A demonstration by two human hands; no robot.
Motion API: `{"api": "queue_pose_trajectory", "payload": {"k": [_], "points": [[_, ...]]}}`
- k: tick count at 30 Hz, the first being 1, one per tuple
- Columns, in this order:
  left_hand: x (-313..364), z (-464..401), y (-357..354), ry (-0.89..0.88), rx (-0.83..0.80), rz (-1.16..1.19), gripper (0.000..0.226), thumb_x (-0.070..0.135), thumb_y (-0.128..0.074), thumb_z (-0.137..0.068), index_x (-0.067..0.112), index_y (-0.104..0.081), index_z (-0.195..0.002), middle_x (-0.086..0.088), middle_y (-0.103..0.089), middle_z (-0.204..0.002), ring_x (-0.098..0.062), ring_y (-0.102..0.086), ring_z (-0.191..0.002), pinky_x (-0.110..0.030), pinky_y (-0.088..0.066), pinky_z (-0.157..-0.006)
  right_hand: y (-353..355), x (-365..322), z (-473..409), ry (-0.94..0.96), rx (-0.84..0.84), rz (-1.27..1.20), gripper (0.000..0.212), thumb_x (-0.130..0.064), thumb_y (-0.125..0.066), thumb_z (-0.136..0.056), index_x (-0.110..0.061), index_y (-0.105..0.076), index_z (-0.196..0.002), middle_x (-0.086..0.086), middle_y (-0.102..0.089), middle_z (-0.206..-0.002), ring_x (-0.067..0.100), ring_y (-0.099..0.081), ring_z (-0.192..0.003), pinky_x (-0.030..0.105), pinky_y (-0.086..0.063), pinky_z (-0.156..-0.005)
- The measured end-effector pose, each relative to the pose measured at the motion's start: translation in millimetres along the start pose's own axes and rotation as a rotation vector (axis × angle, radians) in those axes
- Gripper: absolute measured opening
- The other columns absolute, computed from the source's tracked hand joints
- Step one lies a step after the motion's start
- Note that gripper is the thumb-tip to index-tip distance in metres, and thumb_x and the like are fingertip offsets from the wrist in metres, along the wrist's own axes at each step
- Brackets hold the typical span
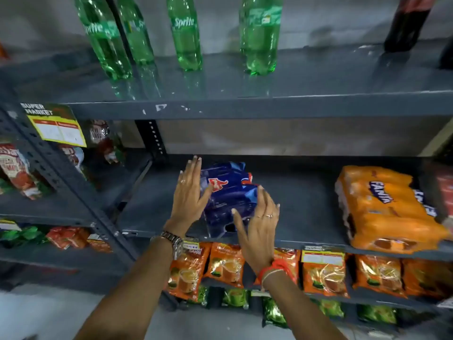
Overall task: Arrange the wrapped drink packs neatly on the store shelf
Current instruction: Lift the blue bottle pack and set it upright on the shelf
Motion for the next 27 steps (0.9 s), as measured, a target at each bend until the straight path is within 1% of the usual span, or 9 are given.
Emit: {"api": "queue_pose_trajectory", "payload": {"k": [2,6,9,11,14,17,20,24,27], "points": [[-21,-17,-10,0.068,-0.071,0.022,0.07,0.046,-0.038,-0.092,0.01,-0.012,-0.146,-0.01,-0.012,-0.157,-0.022,-0.01,-0.145,-0.043,-0.013,-0.12,-19,8,4,-0.269,0.067,-0.221,0.081,-0.064,-0.043,-0.083,-0.017,-0.023,-0.146,0.013,-0.033,-0.146,0.02,-0.024,-0.133,0.045,-0.026,-0.116],[-47,-51,-34,0.257,-0.35,0.076,0.066,0.045,-0.042,-0.091,0.01,-0.023,-0.144,-0.016,-0.026,-0.153,-0.031,-0.025,-0.141,-0.04,-0.023,-0.115,-47,18,18,-0.759,0.21,-0.379,0.082,-0.064,-0.054,-0.075,-0.008,-0.046,-0.135,0.016,-0.048,-0.133,0.032,-0.036,-0.126,0.038,-0.025,-0.11],[-44,-77,-44,0.212,-0.493,-0.004,0.068,0.05,-0.042,-0.09,0.007,-0.03,-0.141,-0.019,-0.041,-0.144,-0.034,-0.04,-0.131,-0.042,-0.034,-0.109,-62,18,16,-0.928,0.253,-0.654,0.045,-0.051,-0.068,-0.076,-0.013,-0.061,-0.099,0.004,-0.064,-0.1,0.027,-0.06,-0.101,0.041,-0.05,-0.091],[-40,-91,-48,0.245,-0.552,0.029,0.066,0.054,-0.046,-0.087,0.006,-0.042,-0.132,-0.012,-0.059,-0.125,-0.029,-0.057,-0.112,-0.037,-0.045,-0.096,-71,17,10,-0.983,0.238,-0.782,0.054,-0.044,-0.079,-0.065,-0.012,-0.059,-0.103,0.004,-0.068,-0.099,0.024,-0.066,-0.097,0.031,-0.055,-0.079],[-43,-106,-56,0.327,-0.653,0.105,0.068,0.064,-0.055,-0.075,0.006,-0.057,-0.11,-0.011,-0.069,-0.102,-0.027,-0.066,-0.087,-0.04,-0.053,-0.088,-74,20,0,-1.055,0.195,-0.652,0.091,-0.057,-0.08,-0.045,-0.007,-0.054,-0.117,0.013,-0.062,-0.113,0.032,-0.061,-0.106,0.046,-0.052,-0.095],[-55,-111,-54,0.422,-0.743,0.145,0.062,0.057,-0.062,-0.074,0.0,-0.062,-0.099,-0.012,-0.068,-0.084,-0.024,-0.062,-0.066,-0.033,-0.05,-0.072,-67,30,-13,-1.104,0.195,-0.58,0.069,-0.04,-0.082,-0.063,-0.007,-0.054,-0.116,0.018,-0.057,-0.119,0.036,-0.058,-0.109,0.049,-0.049,-0.099],[-79,-104,-44,0.512,-0.747,0.148,0.065,0.056,-0.065,-0.072,-0.002,-0.063,-0.102,-0.013,-0.065,-0.092,-0.021,-0.06,-0.067,-0.032,-0.046,-0.075,-58,45,-40,-1.069,0.138,-0.573,0.041,-0.025,-0.082,-0.066,-0.009,-0.055,-0.092,0.014,-0.062,-0.111,0.032,-0.063,-0.097,0.046,-0.054,-0.092],[-110,-77,-28,0.66,-0.623,0.238,0.069,0.054,-0.071,-0.067,-0.003,-0.061,-0.104,-0.013,-0.068,-0.101,-0.026,-0.064,-0.086,-0.035,-0.05,-0.081,-46,42,-78,-0.99,-0.149,-0.558,0.035,-0.009,-0.081,-0.067,-0.01,-0.05,-0.083,0.013,-0.065,-0.092,0.03,-0.066,-0.08,0.046,-0.058,-0.084],[-114,-62,-15,0.697,-0.466,0.331,0.05,0.047,-0.075,-0.066,0.001,-0.063,-0.079,-0.013,-0.068,-0.09,-0.021,-0.063,-0.074,-0.028,-0.049,-0.067,-43,33,-95,-0.905,-0.276,-0.46,0.039,-0.007,-0.083,-0.065,-0.014,-0.046,-0.076,0.014,-0.067,-0.098,0.031,-0.068,-0.087,0.046,-0.057,-0.087]]}}
Point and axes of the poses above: each hand's wrist, its own z-axis away from the middle knuckle, its own y-axis out of the back of the hand, x = y × z, the point moved 5 cm from there along -z, towards the middle knuckle
